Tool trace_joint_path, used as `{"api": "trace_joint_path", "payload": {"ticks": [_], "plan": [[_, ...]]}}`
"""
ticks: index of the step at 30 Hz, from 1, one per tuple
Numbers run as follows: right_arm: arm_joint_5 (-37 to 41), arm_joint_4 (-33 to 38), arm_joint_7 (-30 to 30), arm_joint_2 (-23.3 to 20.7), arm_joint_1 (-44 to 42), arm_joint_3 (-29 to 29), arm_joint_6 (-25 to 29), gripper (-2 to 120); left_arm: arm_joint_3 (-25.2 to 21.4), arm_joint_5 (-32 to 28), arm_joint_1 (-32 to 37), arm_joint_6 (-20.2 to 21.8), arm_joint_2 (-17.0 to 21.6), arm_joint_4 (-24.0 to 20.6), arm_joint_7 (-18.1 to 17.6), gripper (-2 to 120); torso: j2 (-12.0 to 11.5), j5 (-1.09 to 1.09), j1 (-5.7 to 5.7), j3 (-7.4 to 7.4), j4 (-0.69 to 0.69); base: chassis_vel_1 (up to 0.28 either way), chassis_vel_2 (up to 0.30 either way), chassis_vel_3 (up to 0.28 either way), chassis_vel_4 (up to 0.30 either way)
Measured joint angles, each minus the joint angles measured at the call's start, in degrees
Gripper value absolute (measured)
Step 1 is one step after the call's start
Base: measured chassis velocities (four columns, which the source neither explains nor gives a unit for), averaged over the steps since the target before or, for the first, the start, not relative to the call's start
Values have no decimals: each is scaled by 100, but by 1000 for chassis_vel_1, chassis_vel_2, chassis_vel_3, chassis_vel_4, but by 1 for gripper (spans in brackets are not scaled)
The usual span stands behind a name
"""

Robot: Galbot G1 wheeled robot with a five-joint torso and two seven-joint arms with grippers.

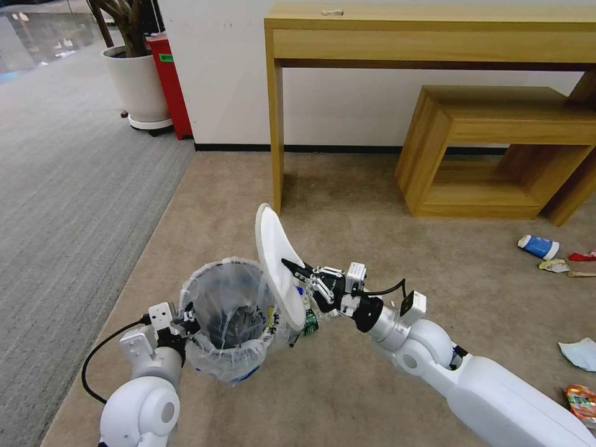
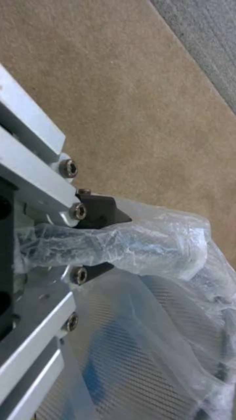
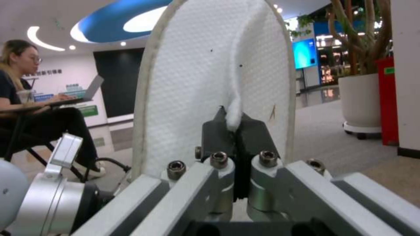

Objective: Pick up the trash bin and place the garbage on the floor into it.

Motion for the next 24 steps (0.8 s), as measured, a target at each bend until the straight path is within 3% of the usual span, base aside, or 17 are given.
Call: {"api": "trace_joint_path", "payload": {"ticks": [8,24], "plan": [[88,82,128,36,413,-299,3,0,120,-437,-55,120,85,-72,-182,2,0,0,0,0,0,0,0,0,0],[307,63,369,360,1587,-1220,-9,0,380,-480,-18,147,166,-116,-212,2,0,-1,0,0,1,0,0,0,0]]}}
